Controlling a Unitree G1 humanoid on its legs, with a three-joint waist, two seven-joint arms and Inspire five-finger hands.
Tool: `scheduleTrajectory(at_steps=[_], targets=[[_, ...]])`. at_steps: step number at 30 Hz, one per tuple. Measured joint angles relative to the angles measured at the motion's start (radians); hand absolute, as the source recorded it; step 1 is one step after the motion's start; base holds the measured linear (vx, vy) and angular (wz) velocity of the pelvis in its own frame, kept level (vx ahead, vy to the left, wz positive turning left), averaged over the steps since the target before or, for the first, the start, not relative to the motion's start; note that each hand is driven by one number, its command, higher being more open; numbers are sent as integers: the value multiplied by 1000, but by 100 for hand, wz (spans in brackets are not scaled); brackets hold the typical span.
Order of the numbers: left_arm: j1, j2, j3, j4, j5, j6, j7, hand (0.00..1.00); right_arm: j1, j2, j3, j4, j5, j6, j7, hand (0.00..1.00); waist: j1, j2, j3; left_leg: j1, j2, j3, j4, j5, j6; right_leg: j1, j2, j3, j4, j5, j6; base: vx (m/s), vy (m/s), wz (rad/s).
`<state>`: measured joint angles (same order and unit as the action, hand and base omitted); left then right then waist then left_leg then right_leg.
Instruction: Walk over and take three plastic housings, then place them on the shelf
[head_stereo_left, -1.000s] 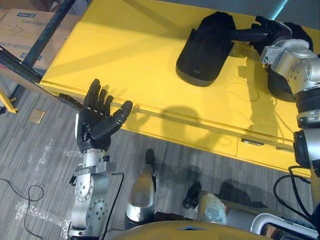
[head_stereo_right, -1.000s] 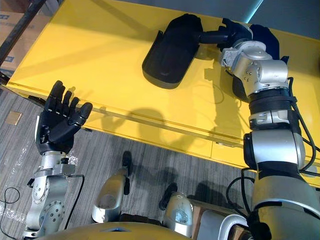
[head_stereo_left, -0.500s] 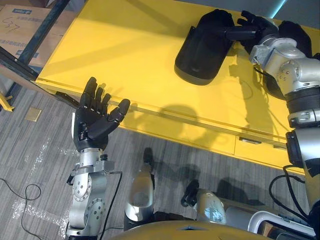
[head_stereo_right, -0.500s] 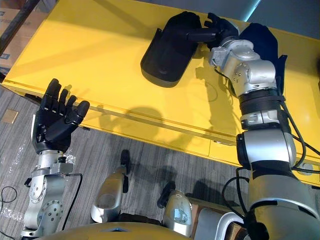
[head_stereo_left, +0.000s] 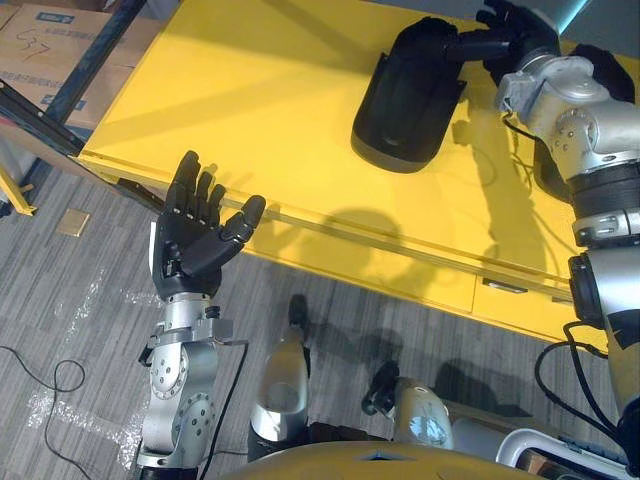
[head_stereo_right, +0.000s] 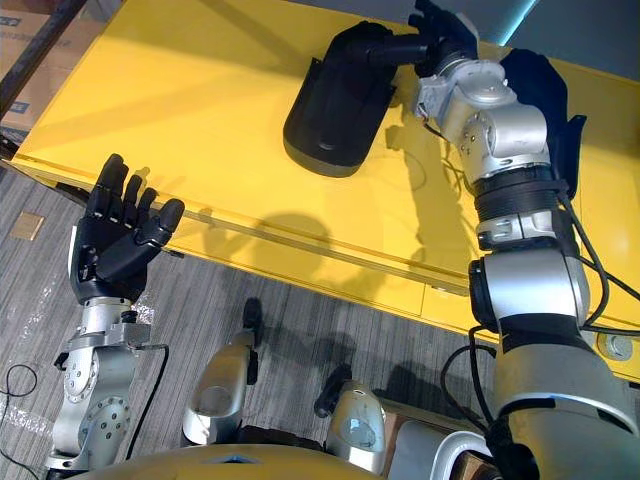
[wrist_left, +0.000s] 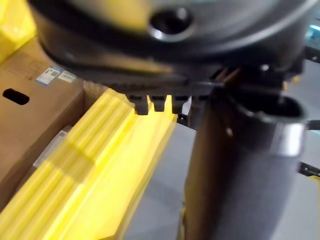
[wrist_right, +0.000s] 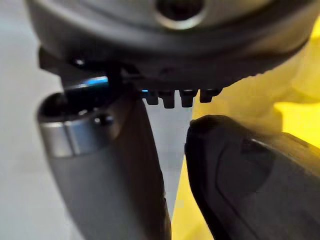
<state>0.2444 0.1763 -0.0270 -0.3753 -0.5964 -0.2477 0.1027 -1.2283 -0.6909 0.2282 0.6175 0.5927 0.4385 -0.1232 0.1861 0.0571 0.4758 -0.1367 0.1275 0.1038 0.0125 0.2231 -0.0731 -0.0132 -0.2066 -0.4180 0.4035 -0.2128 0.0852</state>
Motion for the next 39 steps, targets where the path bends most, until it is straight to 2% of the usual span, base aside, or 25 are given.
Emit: scheduleTrajectory(at_steps=[5, 9, 12, 14, 16, 19, 20, 21, 23, 25, 30, 33, 39], targets=[[1, 0, -14, 6, 0, -13, -2, 100, -18, 0, 0, 0, -33, -52, -13, 100, 0, 0, 0, 0, -1, -1, 0, 0, 0, 2, -1, -1, -1, 0, 0, 0, 0, 0], [5, 0, -15, 14, 1, -26, -4, 100, -29, -12, 0, -23, -118, -149, -24, 100, -5, 0, 0, 7, -1, -1, -3, 0, 0, 12, -1, -4, -7, 1, 2, 0, 0, 0], [32, -1, -14, 15, 2, -45, -3, 100, -29, -42, 0, -154, -189, -206, -50, 100, -23, -1, -2, 26, -3, 4, -23, 2, -2, 28, 3, -4, -29, 8, 10, 15, -1, -1], [59, -3, -11, 15, 2, -69, -4, 100, -23, -94, -8, -284, -194, -265, -59, 100, -30, 0, -8, 43, -3, 17, -37, 3, 1, 45, 10, 5, -61, 19, 17, 69, -4, -11], [85, -3, -4, 15, 2, -76, -10, 100, 46, -129, -68, -410, -201, -325, -59, 100, -30, -6, -41, 43, 0, 27, -45, 1, 1, 51, 20, 8, -102, 37, 20, 77, -2, -13], [78, -1, 25, 2, 4, -88, -39, 100, 323, -117, -220, -602, -227, -397, -20, 100, -37, -38, -120, 74, -5, 51, -71, -2, 4, 80, 24, 16, -163, 59, 30, 119, -10, -16], [80, 1, 38, -21, 11, -102, -47, 100, 459, -78, -278, -667, -228, -407, 6, 100, -56, -54, -147, 92, -11, 64, -77, -10, 5, 96, 21, 28, -181, 63, 36, 87, -10, -26], [79, 1, 44, -36, 11, -102, -52, 100, 533, -51, -308, -700, -230, -409, 16, 100, -62, -61, -159, 102, -13, 74, -79, -14, 5, 102, 20, 37, -188, 65, 38, 90, 0, -43], [78, 1, 66, -103, 16, -104, -70, 100, 779, 71, -397, -798, -234, -411, 39, 100, -92, -70, -195, 128, -14, 117, -91, -27, 7, 110, 20, 71, -217, 82, 43, 67, 18, -54], [76, -1, 91, -160, 33, -105, -95, 100, 1008, 191, -471, -840, -265, -409, 65, 100, -141, -57, -224, 140, -13, 159, -96, -37, 8, 110, 22, 108, -254, 110, 50, 43, 35, -55], [68, -19, 105, -180, 98, -95, -154, 100, 1320, 326, -586, -884, -340, -398, 124, 100, -221, -20, -259, 160, -3, 241, -100, -54, 6, 106, 34, 185, -316, 156, 53, 31, 30, -51], [65, -23, 108, -185, 96, -76, -177, 100, 1445, 391, -613, -970, -344, -410, 150, 100, -253, -19, -271, 165, 13, 264, -100, -60, -1, 101, 49, 207, -331, 165, 45, 3, -27, -34], [62, -23, 109, -185, 87, -69, -206, 100, 1497, 465, -611, -1015, -349, -527, 126, 100, -271, -31, -327, 163, 33, 305, -100, -71, -19, 70, 69, 247, -354, 176, 40, -10, -25, -19]])
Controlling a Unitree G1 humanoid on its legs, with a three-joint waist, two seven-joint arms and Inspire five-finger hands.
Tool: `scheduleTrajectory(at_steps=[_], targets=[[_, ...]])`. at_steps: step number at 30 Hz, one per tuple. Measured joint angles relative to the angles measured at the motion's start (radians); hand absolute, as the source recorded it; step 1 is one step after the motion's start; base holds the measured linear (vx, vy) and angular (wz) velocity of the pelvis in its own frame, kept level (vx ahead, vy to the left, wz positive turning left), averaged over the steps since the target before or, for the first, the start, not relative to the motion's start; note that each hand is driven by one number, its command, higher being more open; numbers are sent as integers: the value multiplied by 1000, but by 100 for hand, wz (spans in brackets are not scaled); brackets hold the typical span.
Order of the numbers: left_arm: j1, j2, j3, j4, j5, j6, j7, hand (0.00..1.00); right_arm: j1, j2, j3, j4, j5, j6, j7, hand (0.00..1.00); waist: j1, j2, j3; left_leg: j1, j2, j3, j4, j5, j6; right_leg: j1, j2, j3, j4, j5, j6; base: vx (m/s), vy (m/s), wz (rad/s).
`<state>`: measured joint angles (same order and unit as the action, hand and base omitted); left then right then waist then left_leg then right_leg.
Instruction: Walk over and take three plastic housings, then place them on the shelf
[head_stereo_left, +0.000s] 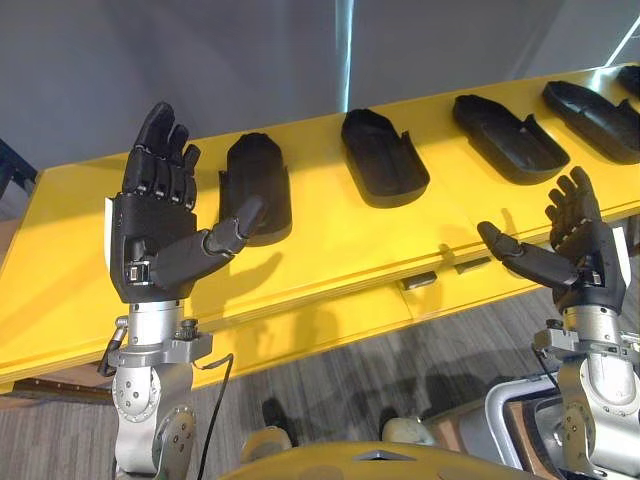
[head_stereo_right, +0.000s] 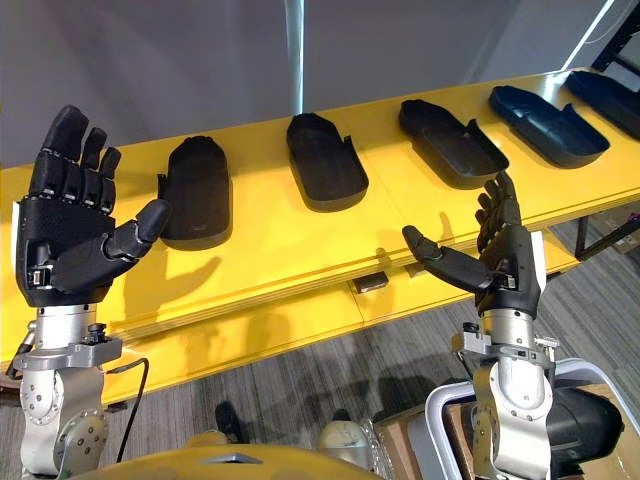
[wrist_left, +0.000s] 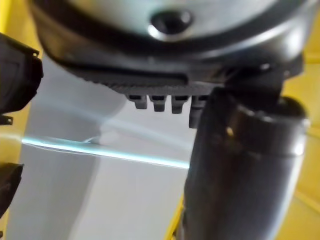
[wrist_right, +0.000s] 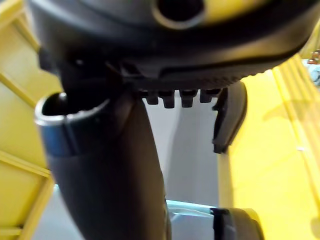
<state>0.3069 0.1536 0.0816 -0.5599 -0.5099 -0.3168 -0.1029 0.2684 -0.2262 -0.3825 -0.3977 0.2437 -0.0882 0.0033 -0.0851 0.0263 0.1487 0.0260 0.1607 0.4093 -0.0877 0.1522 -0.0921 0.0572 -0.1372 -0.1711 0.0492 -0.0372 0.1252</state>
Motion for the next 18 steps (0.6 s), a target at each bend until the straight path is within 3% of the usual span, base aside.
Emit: scheduleTrajectory(at_steps=[3, 6, 10, 14, 15, 17, 18], targets=[[-22, 0, -7, 0, -42, 20, -9, 100, -7, 4, 13, -11, -11, -56, -72, 100, 3, -1, -11, 4, 2, 35, 3, -2, 2, -19, 2, 38, -1, 13, -2, 13, 6, -31], [-38, 1, -33, 7, -43, 41, 1, 100, -7, 40, 18, -11, 27, -58, -132, 100, -2, -5, -11, 21, 7, 111, 3, -5, 3, -52, 10, 121, -9, 41, -2, 12, 19, -85], [-38, 1, -108, 22, -47, 58, 10, 100, 74, 117, 19, -10, 133, -76, -134, 100, -43, -5, -11, 75, 8, 218, 3, -34, -8, -57, 17, 223, -34, 65, 3, 21, 24, -82], [-43, 2, -197, 67, -37, 57, 50, 100, 199, 175, 34, -10, 280, -112, -88, 100, -112, -2, -19, 124, 17, 314, 4, -68, -26, -77, 36, 316, -34, 63, 10, 7, 2, -69], [-45, 2, -209, 69, -32, 57, 59, 100, 219, 185, 40, -10, 300, -122, -74, 100, -116, -4, -22, 119, 11, 295, 15, -81, -31, -90, 40, 327, -32, 62, 5, 6, -33, -81], [-40, 3, -205, 69, -31, 56, 118, 100, 225, 191, 100, -3, 358, -129, 1, 100, -71, -10, -31, 42, -40, -27, 140, -216, -16, -131, 70, 423, -21, 76, -19, 14, -24, -123], [-37, 2, -199, 69, -31, 56, 139, 100, 221, 187, 125, 7, 362, -141, 29, 100, -57, -10, -31, 27, -50, -93, 178, -249, -7, -136, 78, 440, -17, 79, -24, 26, 7, -129]])
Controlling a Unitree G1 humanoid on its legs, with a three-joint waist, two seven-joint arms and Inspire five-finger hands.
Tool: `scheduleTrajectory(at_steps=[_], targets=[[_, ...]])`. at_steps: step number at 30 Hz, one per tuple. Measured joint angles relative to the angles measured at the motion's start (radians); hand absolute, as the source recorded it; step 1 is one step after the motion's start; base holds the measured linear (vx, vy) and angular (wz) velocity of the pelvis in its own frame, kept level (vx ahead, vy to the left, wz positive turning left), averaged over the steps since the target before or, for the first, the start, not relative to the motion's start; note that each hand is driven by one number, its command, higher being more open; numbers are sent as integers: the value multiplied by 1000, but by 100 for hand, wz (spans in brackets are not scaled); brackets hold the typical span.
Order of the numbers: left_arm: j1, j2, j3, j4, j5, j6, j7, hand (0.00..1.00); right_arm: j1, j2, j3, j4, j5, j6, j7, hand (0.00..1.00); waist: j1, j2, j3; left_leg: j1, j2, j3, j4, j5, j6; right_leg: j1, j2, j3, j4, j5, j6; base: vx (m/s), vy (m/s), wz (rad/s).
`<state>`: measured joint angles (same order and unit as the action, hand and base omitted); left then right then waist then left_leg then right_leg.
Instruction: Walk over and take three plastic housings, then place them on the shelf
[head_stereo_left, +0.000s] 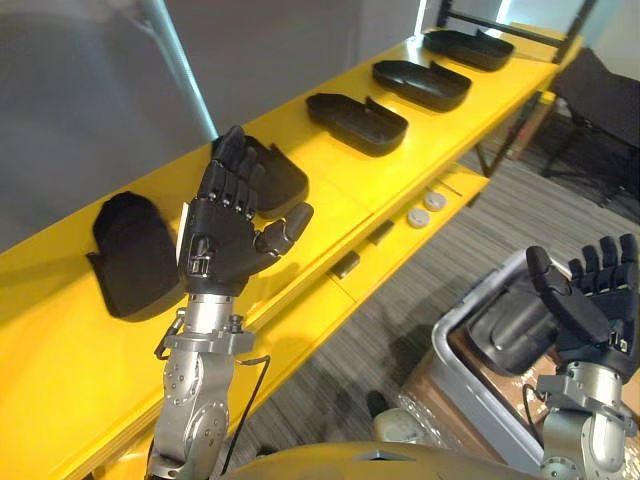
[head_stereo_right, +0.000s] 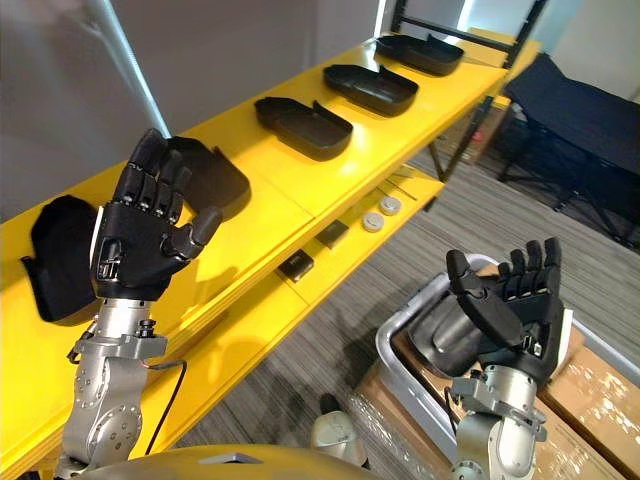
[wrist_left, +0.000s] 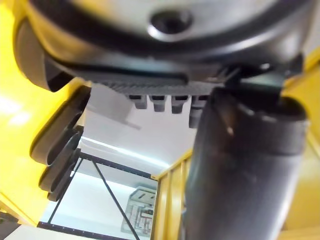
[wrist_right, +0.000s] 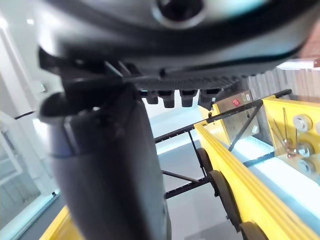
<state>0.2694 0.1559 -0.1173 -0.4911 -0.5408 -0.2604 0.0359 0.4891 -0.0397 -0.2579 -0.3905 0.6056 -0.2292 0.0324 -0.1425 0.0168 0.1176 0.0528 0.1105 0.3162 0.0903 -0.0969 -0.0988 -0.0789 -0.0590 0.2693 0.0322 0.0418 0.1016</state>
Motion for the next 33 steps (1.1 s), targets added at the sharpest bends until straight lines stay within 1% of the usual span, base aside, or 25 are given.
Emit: scheduleTrajectory(at_steps=[1, 3, 5, 6, 8, 9, 11, 13, 16, 17, 18, 19, 20, 21, 22, 23, 24, 25, 26, 28, 29, 30, 31, 32, 33], targets=[[15, -2, 20, -1, 0, 0, 23, 100, -24, -16, 54, 20, -1, -5, 40, 100, 13, 7, -2, -34, -5, -100, 86, -52, 9, -2, 23, 28, 4, 8, -12, 35, 12, -85], [40, -5, 48, -2, -1, 0, 21, 100, -102, -55, 137, 54, -23, -5, 50, 100, 40, 22, -6, -75, 9, -194, 188, -116, 7, -22, 52, 56, 15, 17, -18, 23, 44, -71], [50, -21, 58, -1, -1, 0, 15, 100, -187, -77, 185, 81, -76, -5, 43, 100, 71, 24, -6, -102, 12, -194, 222, -134, 10, -42, 63, 65, 17, 33, -3, 0, 40, -27], [52, -34, 58, -1, -1, -1, 15, 100, -226, -79, 219, 94, -90, -3, 39, 100, 98, 20, -2, -102, 8, -194, 223, -135, 12, -41, 59, 64, 16, 35, -1, -8, 42, 3], [52, -39, 60, 1, -2, -14, 16, 100, -253, -77, 258, 104, -89, 0, 25, 100, 119, 20, 3, -107, 7, -209, 241, -143, 22, -31, 54, 43, 19, 32, -3, -14, 58, 19], [50, -39, 60, 1, -2, -25, 16, 100, -258, -77, 268, 105, -89, 1, 20, 100, 119, 23, 7, -115, 6, -220, 256, -149, 26, -29, 53, 30, 26, 26, -6, -29, 58, 38], [34, -41, 55, 1, -2, -64, 16, 100, -264, -68, 282, 104, -88, 2, 0, 100, 116, 28, 33, -138, 4, -250, 332, -185, 33, -63, 61, 2, 159, -51, -1, -49, 40, 43], [10, -43, 54, -13, -4, -97, 3, 100, -222, -26, 277, 98, -88, 2, -20, 100, 112, 28, 76, -170, 2, -266, 505, -268, 37, -136, 72, -30, 428, -175, 4, -87, 42, 21], [-4, -40, 31, -29, -47, -102, -43, 100, -133, 27, 269, 86, -90, 5, -30, 100, 112, 30, 115, -168, 6, -256, 585, -313, 48, -145, 72, -44, 502, -190, 8, -146, 61, -24], [-13, -40, 19, -29, -55, -102, -55, 100, -104, 40, 270, 83, -90, 5, -30, 100, 110, 22, 126, -167, 5, -238, 589, -315, 55, -149, 61, -46, 482, -183, 19, -244, 90, -57], [-20, -42, 7, -28, -57, -102, -51, 100, -82, 44, 273, 83, -89, 5, -27, 100, 109, 16, 139, -167, 12, -209, 592, -320, 74, -150, 61, -47, 438, -147, 40, -243, 71, -66], [-20, -43, 2, -28, -49, -102, -46, 100, -77, 43, 277, 83, -88, 5, -22, 100, 109, 14, 141, -166, 21, -184, 585, -314, 84, -146, 55, -53, 399, -134, 47, -374, 144, -103], [-19, -52, -6, -29, -33, -103, -28, 100, -82, 35, 284, 81, -87, 2, -9, 100, 114, 18, 151, -151, 39, -123, 541, -288, 101, -139, 1, -136, 342, -111, 41, -347, 139, -136], [-17, -58, 10, -28, -15, -107, 1, 100, -100, 23, 295, 81, -86, -2, 19, 100, 125, 8, 159, -124, 54, -56, 490, -250, 106, -164, -50, -228, 383, -109, 37, -314, 127, -142], [-18, -58, 25, -24, -6, -107, 11, 100, -110, 15, 304, 81, -87, -3, 37, 100, 124, 5, 159, -116, 60, -31, 462, -231, 107, -175, -66, -263, 423, -119, 22, -198, 19, -131], [-25, -58, 69, -12, -7, -107, 15, 100, -143, -8, 321, 82, -89, -7, 71, 100, 119, -5, 153, -103, 70, 13, 378, -169, 106, -184, -104, -332, 552, -153, -27, -116, -39, -77], [-28, -58, 86, -7, -9, -107, 15, 100, -159, -18, 329, 85, -89, -13, 71, 100, 118, -7, 152, -98, 75, 22, 342, -142, 102, -178, -119, -358, 600, -166, -42, -111, -108, -74], [-25, -60, 113, -7, -17, -107, 14, 100, -199, -29, 346, 110, -90, -31, 66, 100, 116, -15, 145, -95, 80, 42, 270, -86, 91, -160, -161, -404, 668, -180, -64, -67, -130, -42], [-23, -63, 127, -5, -22, -107, 14, 100, -222, -32, 350, 130, -90, -40, 64, 100, 118, -19, 143, -95, 84, 52, 243, -59, 79, -138, -187, -428, 682, -183, -69, -85, -209, -62], [8, -93, 185, 13, -59, -107, -2, 100, -297, -33, 381, 243, -92, -45, 28, 100, 155, -29, 135, -93, 130, 120, 205, -6, 41, -22, -299, -517, 628, -186, -75, -126, -369, -91], [26, -101, 194, 13, -77, -107, -10, 100, -307, -32, 392, 267, -92, -44, 21, 100, 165, -32, 133, -93, 142, 136, 209, 2, 29, 8, -325, -537, 587, -180, -74, -131, -459, -107], [60, -107, 199, 14, -98, -106, -17, 100, -307, -32, 409, 291, -104, -33, 18, 100, 180, -50, 123, -102, 168, 158, 227, 13, 8, 69, -356, -576, 473, -121, -60, -113, -445, -92], [80, -116, 197, 26, -109, -104, -22, 100, -295, -35, 415, 295, -134, -12, 19, 100, 187, -46, 116, -123, 203, 154, 243, 28, -11, 106, -311, -577, 366, -150, 47, -117, -461, -89], [92, -127, 189, 35, -120, -103, -24, 100, -283, -41, 416, 297, -139, -3, 19, 100, 192, -31, 108, -127, 228, 149, 236, 37, -25, 113, -283, -593, 326, -168, 76, -85, -479, -82], [113, -146, 169, 50, -126, -102, -33, 100, -259, -59, 412, 299, -160, 18, 19, 100, 187, -7, 94, -130, 269, 137, 219, 61, -39, 134, -225, -601, 247, -194, 95, -43, -454, -76]])
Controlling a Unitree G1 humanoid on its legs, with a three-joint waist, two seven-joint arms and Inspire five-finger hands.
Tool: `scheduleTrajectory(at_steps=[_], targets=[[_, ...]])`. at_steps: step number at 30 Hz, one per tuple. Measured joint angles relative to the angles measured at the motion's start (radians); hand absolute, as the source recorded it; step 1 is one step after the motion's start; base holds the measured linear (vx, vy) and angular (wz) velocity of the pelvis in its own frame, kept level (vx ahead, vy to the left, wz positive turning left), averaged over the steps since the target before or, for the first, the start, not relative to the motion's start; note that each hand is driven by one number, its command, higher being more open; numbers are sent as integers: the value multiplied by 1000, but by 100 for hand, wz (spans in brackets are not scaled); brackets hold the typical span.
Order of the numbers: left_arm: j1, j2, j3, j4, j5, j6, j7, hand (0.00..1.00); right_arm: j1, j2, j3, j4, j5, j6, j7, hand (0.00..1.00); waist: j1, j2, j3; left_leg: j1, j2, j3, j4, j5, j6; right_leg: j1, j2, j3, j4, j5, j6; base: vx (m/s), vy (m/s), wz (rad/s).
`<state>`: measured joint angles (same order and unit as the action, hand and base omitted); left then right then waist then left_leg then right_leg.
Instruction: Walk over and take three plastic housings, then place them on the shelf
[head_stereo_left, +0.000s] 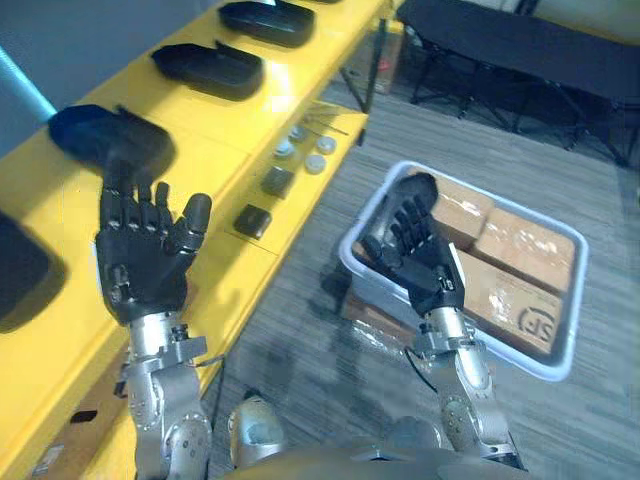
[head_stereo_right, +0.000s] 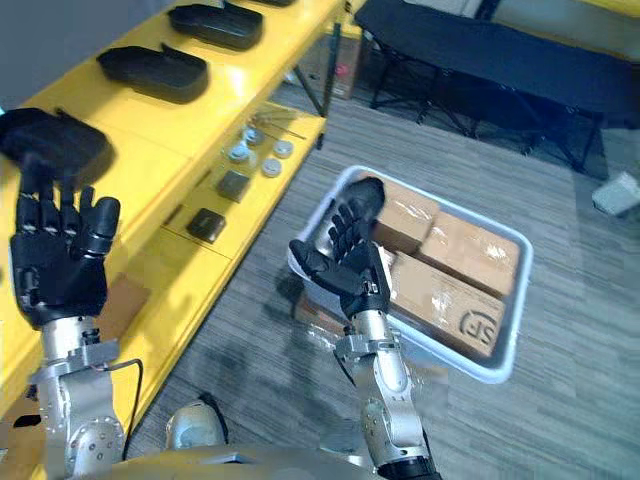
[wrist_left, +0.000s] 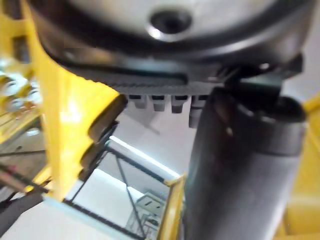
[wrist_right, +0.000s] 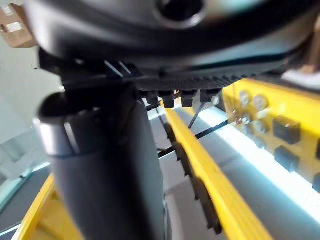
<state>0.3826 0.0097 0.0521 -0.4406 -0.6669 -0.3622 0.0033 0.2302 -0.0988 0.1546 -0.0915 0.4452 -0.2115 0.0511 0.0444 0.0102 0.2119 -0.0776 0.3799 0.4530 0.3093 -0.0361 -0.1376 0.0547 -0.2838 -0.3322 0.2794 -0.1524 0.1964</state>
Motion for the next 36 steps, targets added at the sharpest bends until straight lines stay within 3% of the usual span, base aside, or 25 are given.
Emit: scheduleTrajectory(at_steps=[1, 2, 4, 5, 7, 9, 11, 15, 18, 22, 26, 30, 36], targets=[[15, -22, -23, 16, -1, 2, -10, 100, 22, -29, -7, 3, -12, 16, 0, 100, -18, 25, -9, 0, 37, -17, -15, 28, 15, -1, 50, 4, -30, -11, -13, -27, -427, -64], [22, -30, -34, 20, -2, 7, -14, 100, 33, -41, -9, 3, -19, 24, 0, 100, -34, 33, -9, 1, 51, -28, -19, 47, 32, -3, 69, 9, -30, -13, -26, -25, -335, -46], [32, -32, -52, 20, -51, 17, -51, 100, 63, -69, -53, 3, -38, 27, 5, 100, -65, 28, -6, 7, 66, -102, -8, 121, 97, -18, 101, 57, -19, -25, -61, -32, -240, -60], [33, -31, -52, 20, -60, 17, -60, 100, 66, -74, -68, 2, -39, 27, 8, 100, -65, 22, -4, 3, 63, -127, 7, 123, 103, -26, 103, 77, -19, -27, -68, -36, -146, -89], [34, -31, -59, 21, -55, 17, -66, 100, 67, -100, -121, 2, -51, 27, 9, 100, -53, 23, -1, -5, 9, -235, 50, 46, 75, -55, 99, 131, -25, -18, -81, -35, 0, -79], [34, -15, -68, 33, -16, 16, -86, 100, 67, -128, -175, 3, -69, 28, 0, 100, -49, 32, -2, -1, -55, -267, 45, -49, 86, -70, 94, 147, -36, 6, -73, -34, 107, -35], [18, -1, -78, 48, -5, 16, -111, 100, 38, -157, -182, 15, -86, 28, -17, 100, -46, 41, -7, 13, -86, -292, -17, -60, 77, -93, 79, 144, -40, 27, -53, -39, 110, 3], [-18, 32, -102, 122, 13, 51, -139, 100, -131, -155, -180, 193, -150, 33, -121, 100, -11, 28, -1, 13, -149, -292, -63, -96, 18, -102, 24, 117, -113, 118, -13, -93, 241, -6], [-25, 75, -139, 116, 65, 89, -139, 100, -252, -134, -181, 319, -166, 71, -239, 100, 17, 17, 7, -26, -213, -304, -43, -97, 14, -93, -36, 54, -172, 192, -1, -116, 195, 14], [-89, 115, -143, 115, 81, 109, -137, 100, -495, -136, -214, 545, -176, 107, -369, 100, 40, 13, 55, -111, -234, -343, 16, -101, 21, -89, -54, -21, -224, 235, 4, -144, 95, 31], [-160, 115, -167, 112, 72, 111, -136, 100, -813, -256, -277, 758, -156, 113, -503, 100, 79, 47, 149, -224, -248, -402, 29, -57, 20, -144, -51, -77, -251, 275, -2, -197, 35, 35], [-171, 130, -229, 139, 3, 125, -138, 100, -968, -357, -279, 881, -127, 112, -571, 100, 118, 58, 191, -272, -250, -421, 37, -39, 22, -168, -45, -95, -265, 302, -6, -43, 16, 15], [-223, 163, -296, 242, -34, 121, -138, 100, -1112, -428, -186, 1049, -44, 137, -578, 100, 143, 66, 220, -298, -252, -432, 56, -40, 24, -183, -45, -107, -260, 314, -17, 2, 11, 2]])
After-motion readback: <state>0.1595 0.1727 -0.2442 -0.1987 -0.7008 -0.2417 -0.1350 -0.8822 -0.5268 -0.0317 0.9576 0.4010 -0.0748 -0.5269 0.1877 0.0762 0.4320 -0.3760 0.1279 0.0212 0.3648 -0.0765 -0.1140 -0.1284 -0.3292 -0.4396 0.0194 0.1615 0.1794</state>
